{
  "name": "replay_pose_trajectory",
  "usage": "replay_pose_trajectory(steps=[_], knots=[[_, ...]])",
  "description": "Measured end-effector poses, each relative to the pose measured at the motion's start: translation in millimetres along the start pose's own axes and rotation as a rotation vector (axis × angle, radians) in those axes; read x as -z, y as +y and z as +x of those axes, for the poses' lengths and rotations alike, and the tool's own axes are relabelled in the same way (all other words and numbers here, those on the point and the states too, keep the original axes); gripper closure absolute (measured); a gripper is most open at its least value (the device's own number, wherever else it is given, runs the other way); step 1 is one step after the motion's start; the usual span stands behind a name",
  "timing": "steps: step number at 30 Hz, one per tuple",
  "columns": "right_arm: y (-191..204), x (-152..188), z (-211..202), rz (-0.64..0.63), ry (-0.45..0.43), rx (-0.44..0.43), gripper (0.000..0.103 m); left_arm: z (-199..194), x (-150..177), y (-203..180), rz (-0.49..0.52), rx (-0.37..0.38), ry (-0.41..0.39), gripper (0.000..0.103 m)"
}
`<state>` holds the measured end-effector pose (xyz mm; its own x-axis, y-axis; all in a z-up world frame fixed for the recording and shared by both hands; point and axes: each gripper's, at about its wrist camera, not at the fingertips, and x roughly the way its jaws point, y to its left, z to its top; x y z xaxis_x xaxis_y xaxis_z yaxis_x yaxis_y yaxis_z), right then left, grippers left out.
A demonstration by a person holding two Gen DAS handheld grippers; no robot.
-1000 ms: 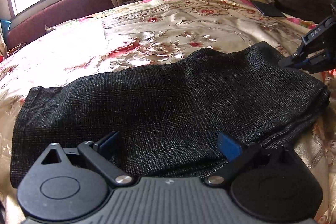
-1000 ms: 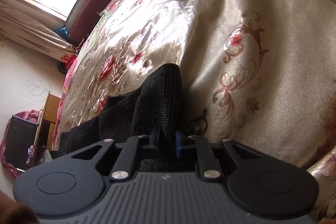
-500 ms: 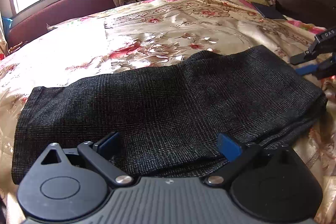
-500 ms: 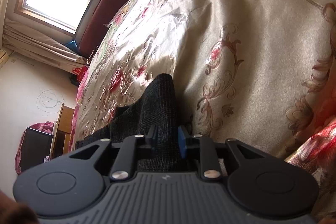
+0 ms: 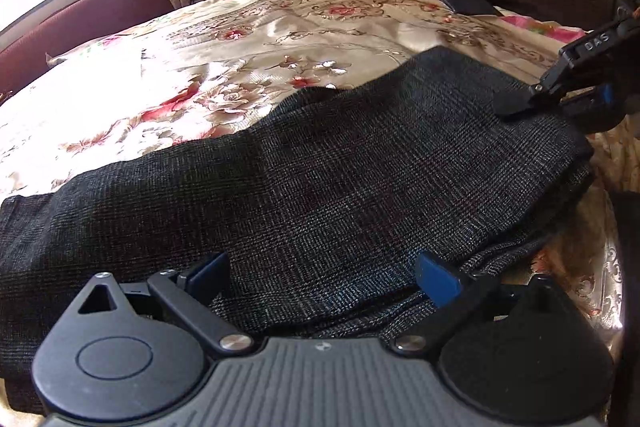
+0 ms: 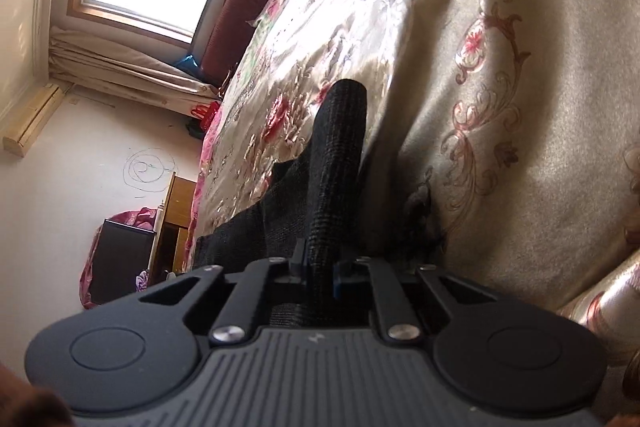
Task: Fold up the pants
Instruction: 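Grasp the trouser end with the right gripper and fold it over the stack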
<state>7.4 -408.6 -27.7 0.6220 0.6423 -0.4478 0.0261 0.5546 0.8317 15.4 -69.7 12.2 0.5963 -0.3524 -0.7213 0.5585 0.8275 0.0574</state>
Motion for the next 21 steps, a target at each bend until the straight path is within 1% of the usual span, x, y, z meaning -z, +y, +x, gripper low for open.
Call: replay_pose_trajectory(steps=[2,5,9,12,16,21], knots=[[13,0,6,-0.001,-0.002,0.025,0.092,3,0,1,-0.013,0.007,0.006,0.0],[38,-8,12,-0.018,-0.023,-0.024,0.093,0,1,3,-0.016,0.015,0.005,0.0],[72,-12,25,-0.062,-0.001,-0.044,0.093,-2,4,5,-0.015,0.027,-0.004,0.0],[91,-10,39,-0.084,0.011,-0.027,0.093,-4,9,6,-0.018,0.029,-0.023,0.0],[102,-5,54,-0.068,0.014,-0.009,0.092,-8,13,8,-0.019,0.038,-0.031,0.0],[124,2,74,-0.097,0.028,0.028,0.093,-13,16,14,-0.025,0.052,-0.041,0.0]])
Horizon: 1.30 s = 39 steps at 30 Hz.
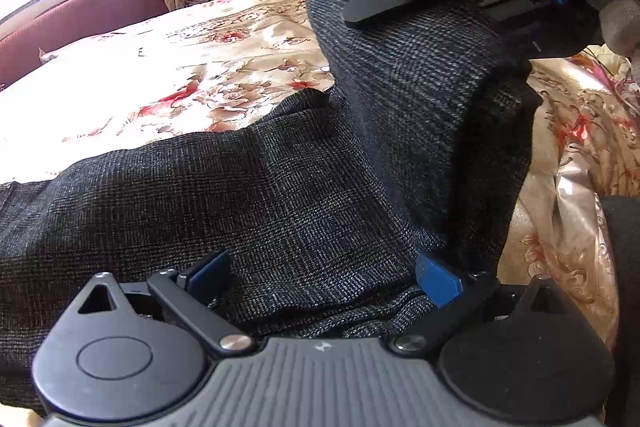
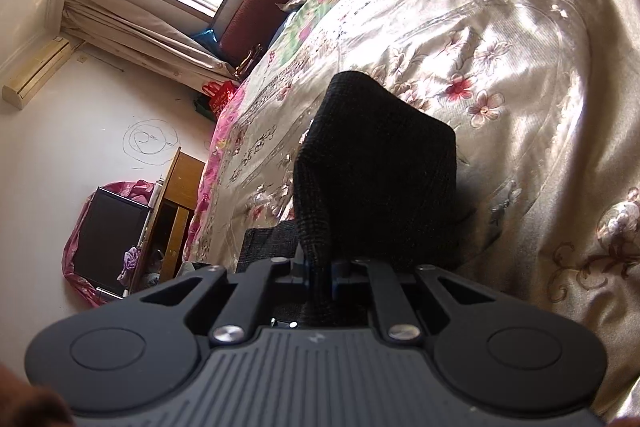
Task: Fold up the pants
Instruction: 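Grasp the trouser end with the right gripper and fold it over the stack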
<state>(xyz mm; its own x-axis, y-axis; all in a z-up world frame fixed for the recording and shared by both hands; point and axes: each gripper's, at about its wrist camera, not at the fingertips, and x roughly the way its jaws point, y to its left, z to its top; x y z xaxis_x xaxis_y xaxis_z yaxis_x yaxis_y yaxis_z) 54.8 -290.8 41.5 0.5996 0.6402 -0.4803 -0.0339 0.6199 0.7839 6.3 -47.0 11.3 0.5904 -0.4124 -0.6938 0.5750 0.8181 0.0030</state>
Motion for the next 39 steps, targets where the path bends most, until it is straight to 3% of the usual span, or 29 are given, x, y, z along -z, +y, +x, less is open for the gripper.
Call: replay_pose_trajectory(steps=[15,26,39], knots=[[60,19,48,-0.094,0.052,0.065,0.092,-27,9,31,-0.081,-0.055,-0.013,0.0],[90,21,74,-0.139,0.067,0.061,0.093,-53,18,38,-0.106,-0.074,-0.054,0.0],[118,26,114,-0.18,0.1,0.061,0.093,-82,31,62,-0.188,-0.152,-0.054,0.0]])
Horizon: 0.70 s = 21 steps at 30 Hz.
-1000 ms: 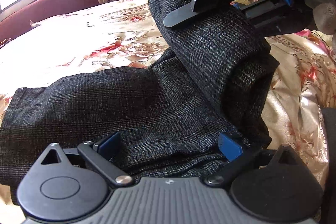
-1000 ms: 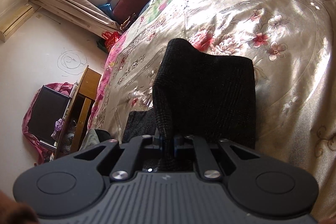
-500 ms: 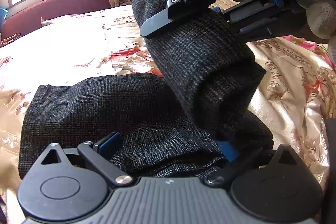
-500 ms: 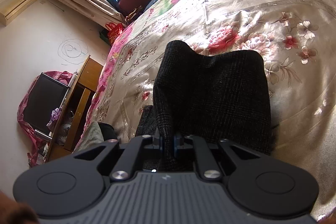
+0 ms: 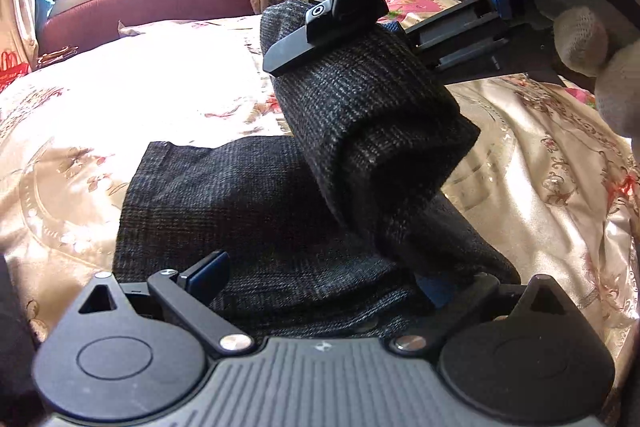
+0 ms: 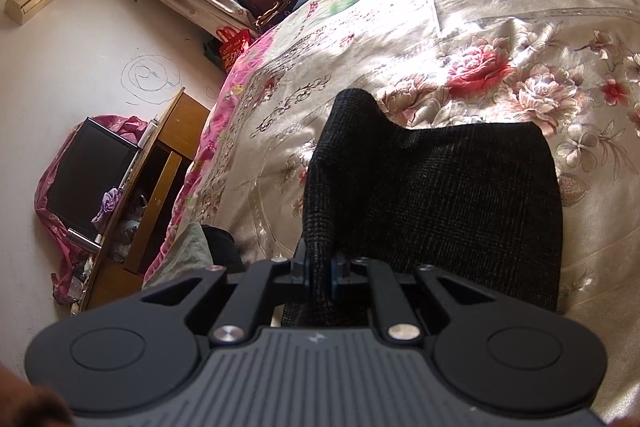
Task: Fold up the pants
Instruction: 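Grasp the trouser end with the right gripper and fold it over the stack, then press the fold down with the right gripper and release it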
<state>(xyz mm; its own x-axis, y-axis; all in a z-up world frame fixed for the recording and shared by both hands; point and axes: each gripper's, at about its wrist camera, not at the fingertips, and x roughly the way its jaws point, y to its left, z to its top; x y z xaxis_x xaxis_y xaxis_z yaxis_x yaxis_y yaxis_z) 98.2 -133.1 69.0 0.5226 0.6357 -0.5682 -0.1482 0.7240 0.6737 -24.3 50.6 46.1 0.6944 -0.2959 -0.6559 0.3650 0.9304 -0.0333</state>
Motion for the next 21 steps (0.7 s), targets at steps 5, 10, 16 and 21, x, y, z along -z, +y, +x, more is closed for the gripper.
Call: replay_pose_trajectory(steps=[5,10,16,21], knots=[[8,4,19,-0.014,0.025,0.012,0.092,-10,14,13,-0.034,-0.022,0.019,0.0],[31,11,30,-0.128,0.036,0.069,0.092,-13,22,14,-0.041,-0.031,0.032,0.0],[55,15,46,-0.202,0.065,0.094,0.092,-9,19,13,-0.044,-0.04,0.046,0.0],[80,29,59,-0.347,0.095,0.145,0.092,-13,22,9,-0.04,-0.048,0.061,0.0]])
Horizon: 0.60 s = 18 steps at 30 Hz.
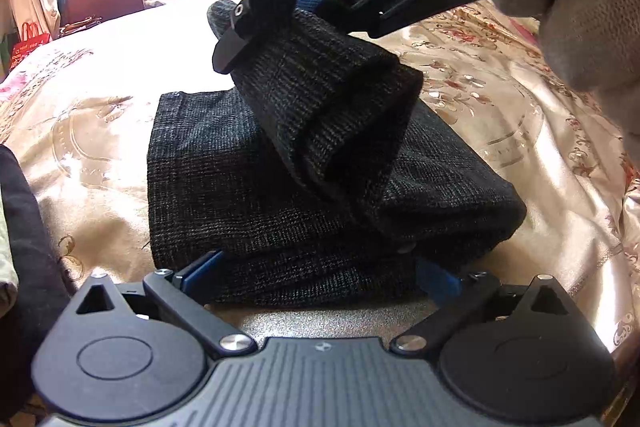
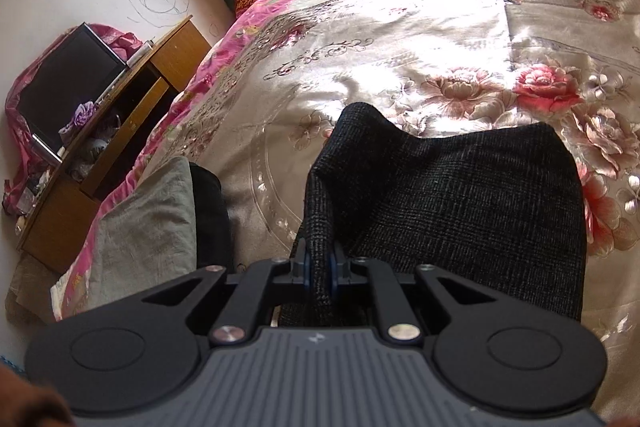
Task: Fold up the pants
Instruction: 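Press the fold down with the right gripper and release it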
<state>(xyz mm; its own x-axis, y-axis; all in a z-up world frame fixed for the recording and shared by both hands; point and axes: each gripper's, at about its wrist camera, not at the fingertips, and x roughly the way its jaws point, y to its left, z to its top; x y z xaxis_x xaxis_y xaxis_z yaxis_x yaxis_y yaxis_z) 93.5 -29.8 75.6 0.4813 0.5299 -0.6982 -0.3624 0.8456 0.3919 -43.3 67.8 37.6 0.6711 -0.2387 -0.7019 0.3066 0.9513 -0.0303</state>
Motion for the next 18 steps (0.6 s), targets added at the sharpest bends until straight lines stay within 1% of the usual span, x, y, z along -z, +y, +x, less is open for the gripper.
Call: replay_pose_trajectory(steps=[5,7,9,11,14,18], knots=[[18,4,9,-0.094,0.034,0.013,0.092,4,6,-9,0.045,-0.035,0.011,0.0],[28,6,10,-0.138,0.041,0.017,0.092,13,3,-4,0.045,-0.036,0.015,0.0],[32,7,10,-0.145,0.05,0.01,0.092,15,2,-5,0.05,-0.033,0.017,0.0],[34,6,16,-0.146,0.067,0.021,0.092,16,2,-4,0.054,-0.03,0.017,0.0],[35,5,30,-0.139,0.107,0.03,0.091,17,4,-2,0.055,-0.028,0.015,0.0],[34,5,46,-0.092,0.129,-0.007,0.091,18,4,-4,0.052,-0.025,0.009,0.0]])
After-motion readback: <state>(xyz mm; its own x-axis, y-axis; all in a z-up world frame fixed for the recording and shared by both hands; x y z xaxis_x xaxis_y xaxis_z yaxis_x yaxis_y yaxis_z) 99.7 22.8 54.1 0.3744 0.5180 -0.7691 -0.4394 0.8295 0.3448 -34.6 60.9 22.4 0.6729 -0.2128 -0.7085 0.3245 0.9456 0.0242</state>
